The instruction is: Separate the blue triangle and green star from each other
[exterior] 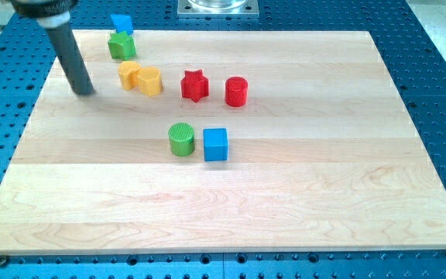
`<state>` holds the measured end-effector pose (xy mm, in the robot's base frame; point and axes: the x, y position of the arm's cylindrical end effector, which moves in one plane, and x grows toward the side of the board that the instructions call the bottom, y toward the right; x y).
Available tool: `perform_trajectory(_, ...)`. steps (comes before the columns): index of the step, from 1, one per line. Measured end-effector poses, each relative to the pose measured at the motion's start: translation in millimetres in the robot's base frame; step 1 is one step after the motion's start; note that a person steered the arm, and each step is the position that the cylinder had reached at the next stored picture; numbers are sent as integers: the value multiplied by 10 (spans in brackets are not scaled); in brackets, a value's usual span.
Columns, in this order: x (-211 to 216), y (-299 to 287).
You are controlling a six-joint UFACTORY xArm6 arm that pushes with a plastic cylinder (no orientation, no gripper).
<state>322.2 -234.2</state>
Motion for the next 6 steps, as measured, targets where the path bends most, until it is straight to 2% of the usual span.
perform_trajectory(2, -1291, 22)
perform_trajectory(4, -1300, 157)
perform_trajectory(5, -1022, 476)
perform_trajectory(6, -922, 939)
